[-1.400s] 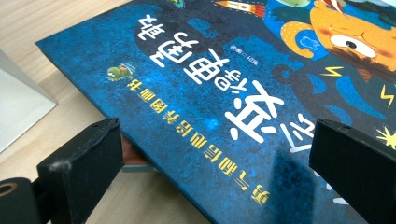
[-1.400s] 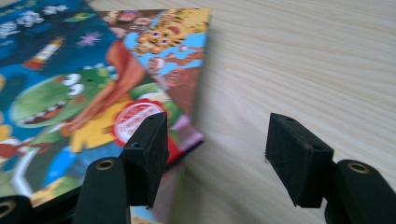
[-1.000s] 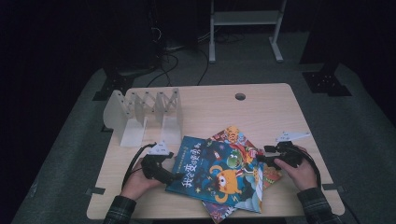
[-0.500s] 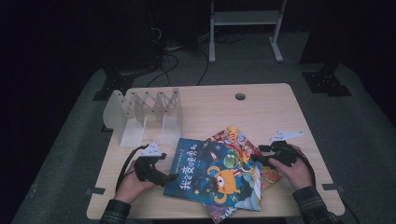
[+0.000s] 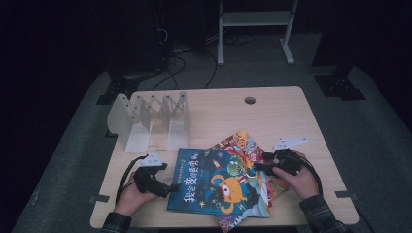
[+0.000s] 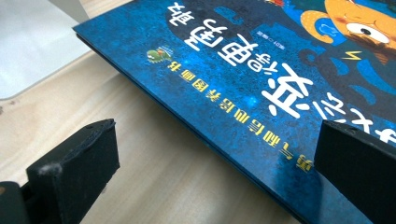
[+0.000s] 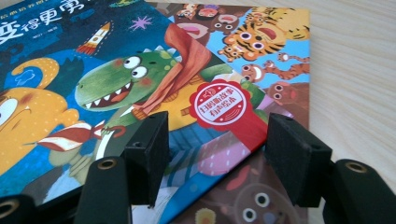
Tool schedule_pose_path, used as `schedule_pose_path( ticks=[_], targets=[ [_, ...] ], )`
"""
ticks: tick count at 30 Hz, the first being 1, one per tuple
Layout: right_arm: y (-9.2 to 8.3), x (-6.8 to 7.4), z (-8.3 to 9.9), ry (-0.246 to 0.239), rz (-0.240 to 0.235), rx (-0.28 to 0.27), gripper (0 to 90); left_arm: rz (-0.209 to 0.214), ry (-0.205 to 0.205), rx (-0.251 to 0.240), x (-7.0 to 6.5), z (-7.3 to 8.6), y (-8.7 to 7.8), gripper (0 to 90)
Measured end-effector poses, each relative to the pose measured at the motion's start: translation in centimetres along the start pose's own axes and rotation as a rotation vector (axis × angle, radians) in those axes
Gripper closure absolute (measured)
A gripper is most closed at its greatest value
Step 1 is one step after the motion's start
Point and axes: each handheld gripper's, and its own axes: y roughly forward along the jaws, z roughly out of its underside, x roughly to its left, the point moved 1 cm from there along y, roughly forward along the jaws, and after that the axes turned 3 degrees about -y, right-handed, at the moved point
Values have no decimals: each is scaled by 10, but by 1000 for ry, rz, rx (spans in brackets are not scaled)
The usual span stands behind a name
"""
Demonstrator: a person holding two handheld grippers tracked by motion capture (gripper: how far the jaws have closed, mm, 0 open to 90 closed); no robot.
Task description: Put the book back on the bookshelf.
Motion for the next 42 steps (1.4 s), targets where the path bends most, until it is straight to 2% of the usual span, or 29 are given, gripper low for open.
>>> schedule_pose_path(
  ticks=[13,17,18,20,21,22,23,27,33,34,42],
  targets=[
    [-3,15,4,-20,-42,4,417,56,-26,-2,-5,5,4,0],
    [-9,17,7,-37,-42,10,483,67,-24,-1,-5,5,5,0],
    [-16,17,10,-51,-27,11,555,75,-23,3,-6,5,5,0],
    [-17,17,11,-54,-26,11,570,78,-25,6,-6,5,6,0],
    [-23,17,14,-58,-27,15,624,80,-26,5,-7,4,7,0],
    [-23,17,14,-58,-27,15,624,80,-26,5,-7,4,7,0],
    [-26,18,17,-72,-31,25,668,80,-26,5,-7,4,7,0],
    [-29,23,23,-106,-53,50,738,79,-29,5,-7,4,7,0],
    [-30,30,24,-147,-63,66,790,85,-43,5,-7,5,7,0],
    [-30,32,24,-169,-68,65,813,93,-59,11,-5,6,7,0],
    [-30,35,25,-189,-77,66,879,118,-90,19,-3,7,8,0]
  ],
)
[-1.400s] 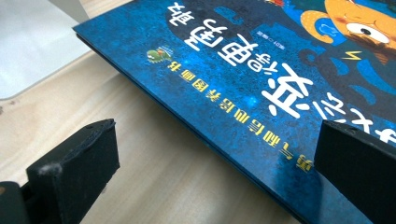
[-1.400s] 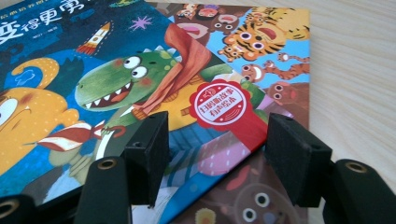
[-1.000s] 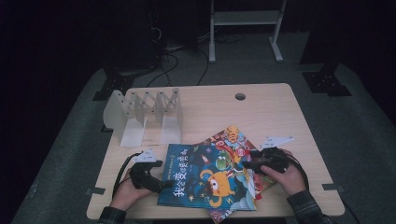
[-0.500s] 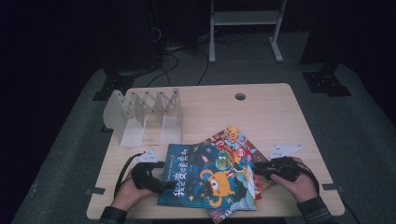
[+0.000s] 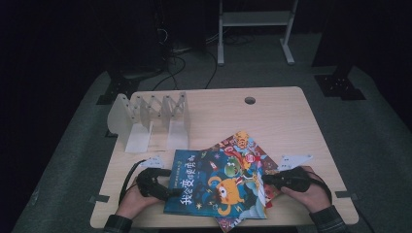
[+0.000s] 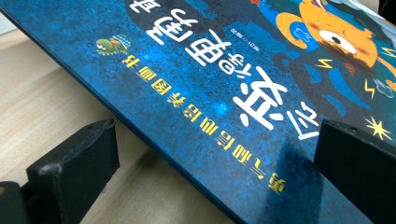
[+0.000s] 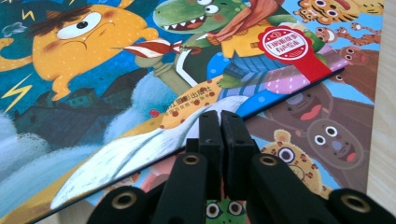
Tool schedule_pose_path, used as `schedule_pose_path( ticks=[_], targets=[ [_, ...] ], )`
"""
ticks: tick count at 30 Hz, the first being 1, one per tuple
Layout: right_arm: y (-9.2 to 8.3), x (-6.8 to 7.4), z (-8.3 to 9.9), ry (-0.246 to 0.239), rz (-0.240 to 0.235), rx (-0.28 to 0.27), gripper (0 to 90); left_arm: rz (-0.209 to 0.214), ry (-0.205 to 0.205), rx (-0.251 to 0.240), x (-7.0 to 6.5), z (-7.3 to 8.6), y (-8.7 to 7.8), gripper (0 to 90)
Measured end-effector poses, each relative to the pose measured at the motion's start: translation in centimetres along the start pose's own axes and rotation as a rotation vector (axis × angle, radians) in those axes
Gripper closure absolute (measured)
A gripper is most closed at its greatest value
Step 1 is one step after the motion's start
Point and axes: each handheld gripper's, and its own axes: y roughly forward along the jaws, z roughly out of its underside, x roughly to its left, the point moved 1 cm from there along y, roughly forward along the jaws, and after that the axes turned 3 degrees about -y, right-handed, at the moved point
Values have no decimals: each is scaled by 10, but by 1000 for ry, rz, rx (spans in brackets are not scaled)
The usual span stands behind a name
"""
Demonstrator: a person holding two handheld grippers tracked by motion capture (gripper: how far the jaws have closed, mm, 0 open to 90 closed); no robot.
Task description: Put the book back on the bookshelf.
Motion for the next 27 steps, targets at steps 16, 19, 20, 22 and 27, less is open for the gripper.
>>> schedule_pose_path(
  ticks=[16,19,20,22,27],
  targets=[
    [10,10,-9,-21,-58,-4,896,40,-70,17,10,3,-2,0],
    [12,11,-11,-28,-59,-3,896,60,-82,20,12,4,-1,0],
    [12,11,-11,-33,-58,-1,896,62,-87,20,12,3,-1,0],
    [12,11,-11,-33,-58,-1,896,64,-88,22,12,3,0,0],
    [15,12,-14,-44,-65,0,896,68,-115,26,15,3,1,0]
  ],
)
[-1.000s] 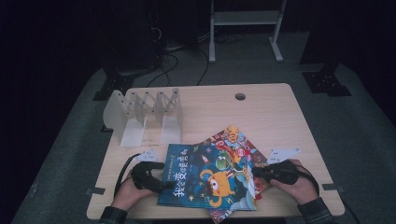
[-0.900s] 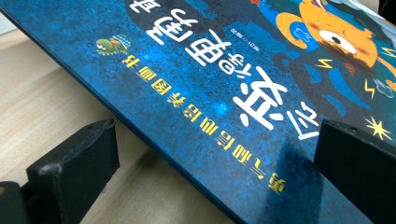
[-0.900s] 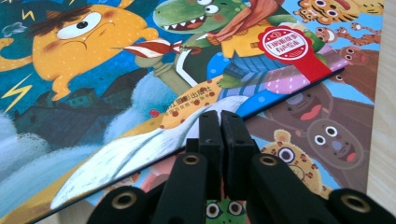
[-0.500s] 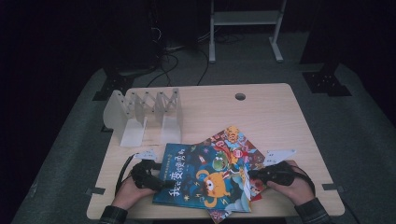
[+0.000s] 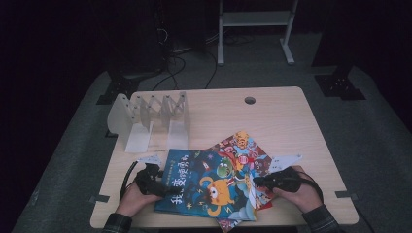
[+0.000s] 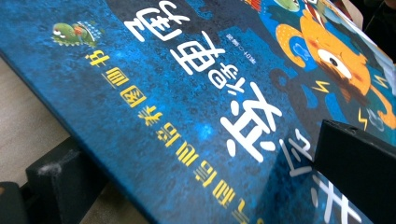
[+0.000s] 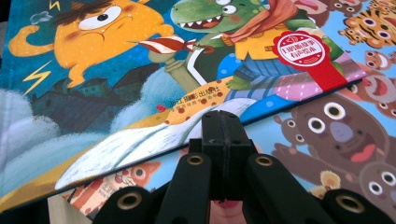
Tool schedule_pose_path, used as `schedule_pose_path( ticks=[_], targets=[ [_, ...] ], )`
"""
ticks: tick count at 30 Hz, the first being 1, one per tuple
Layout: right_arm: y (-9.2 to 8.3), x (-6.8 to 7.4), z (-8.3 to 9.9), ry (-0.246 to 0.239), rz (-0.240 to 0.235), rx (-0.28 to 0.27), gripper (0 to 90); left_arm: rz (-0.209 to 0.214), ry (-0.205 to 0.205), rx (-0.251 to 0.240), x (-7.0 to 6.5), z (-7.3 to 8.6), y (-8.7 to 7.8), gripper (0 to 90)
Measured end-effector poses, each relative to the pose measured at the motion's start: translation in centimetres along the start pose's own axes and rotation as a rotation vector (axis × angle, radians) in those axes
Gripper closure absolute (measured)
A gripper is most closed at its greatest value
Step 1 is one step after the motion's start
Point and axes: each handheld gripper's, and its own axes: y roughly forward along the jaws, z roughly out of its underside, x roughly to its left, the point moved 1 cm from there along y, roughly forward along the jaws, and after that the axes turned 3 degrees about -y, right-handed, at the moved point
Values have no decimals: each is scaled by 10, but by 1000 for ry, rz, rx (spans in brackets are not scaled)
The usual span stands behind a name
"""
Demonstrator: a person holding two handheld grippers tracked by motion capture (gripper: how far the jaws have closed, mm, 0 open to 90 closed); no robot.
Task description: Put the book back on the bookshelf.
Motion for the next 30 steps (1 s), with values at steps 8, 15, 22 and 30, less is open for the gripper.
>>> schedule_pose_path(
  ticks=[8,15,22,30],
  targets=[
    [3,2,-3,-14,-5,4,896,15,-39,14,3,-1,1,0],
    [3,3,-4,-18,-2,3,895,15,-53,30,3,-3,3,0],
    [4,2,-3,-12,-4,1,896,8,-54,37,1,-6,2,0],
    [4,2,-4,-9,-19,-3,894,16,-36,-3,-4,-10,-8,0]
  ],
)
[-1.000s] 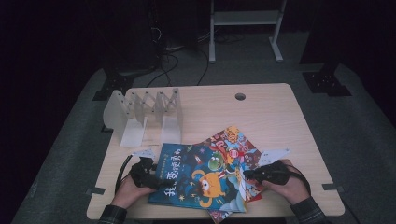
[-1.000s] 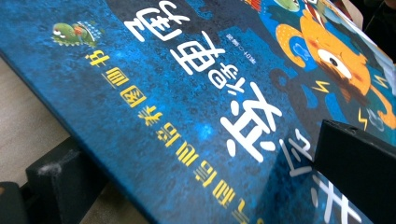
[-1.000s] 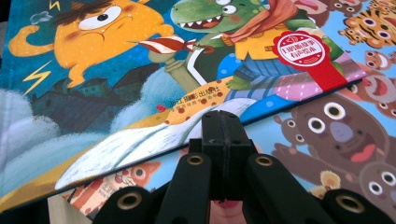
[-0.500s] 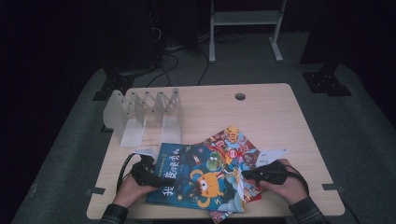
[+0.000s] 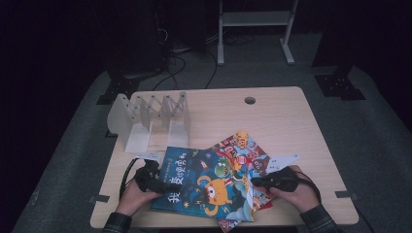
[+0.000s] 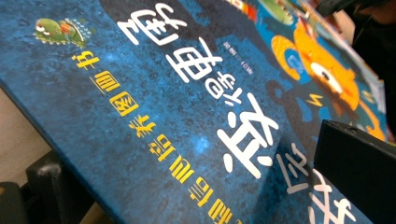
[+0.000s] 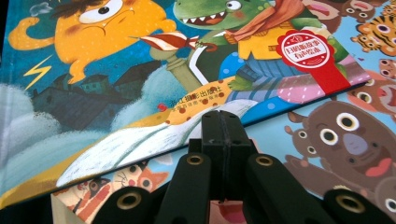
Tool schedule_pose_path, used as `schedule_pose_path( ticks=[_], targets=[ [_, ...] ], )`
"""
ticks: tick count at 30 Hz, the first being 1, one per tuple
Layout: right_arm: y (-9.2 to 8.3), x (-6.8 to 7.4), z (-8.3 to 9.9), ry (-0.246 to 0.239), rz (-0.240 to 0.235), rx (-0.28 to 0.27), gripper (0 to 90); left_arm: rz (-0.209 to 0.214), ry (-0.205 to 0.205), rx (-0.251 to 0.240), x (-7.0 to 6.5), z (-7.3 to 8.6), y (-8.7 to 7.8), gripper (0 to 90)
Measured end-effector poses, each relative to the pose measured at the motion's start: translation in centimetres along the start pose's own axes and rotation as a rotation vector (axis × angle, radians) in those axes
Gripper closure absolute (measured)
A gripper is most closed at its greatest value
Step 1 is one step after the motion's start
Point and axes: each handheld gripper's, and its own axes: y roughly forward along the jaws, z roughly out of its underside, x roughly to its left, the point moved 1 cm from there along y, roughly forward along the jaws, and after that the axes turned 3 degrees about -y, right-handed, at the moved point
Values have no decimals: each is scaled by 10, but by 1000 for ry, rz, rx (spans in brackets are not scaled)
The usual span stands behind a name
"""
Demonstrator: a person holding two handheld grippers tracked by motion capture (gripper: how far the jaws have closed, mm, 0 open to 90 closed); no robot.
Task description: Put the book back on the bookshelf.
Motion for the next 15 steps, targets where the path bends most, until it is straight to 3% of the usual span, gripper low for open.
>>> schedule_pose_path(
  ticks=[9,15],
  targets=[
    [1,1,-1,4,-16,0,885,34,14,-51,-8,-7,-15,0],
    [3,2,-2,6,-21,0,880,30,32,-68,-15,-14,-23,0]
  ],
)
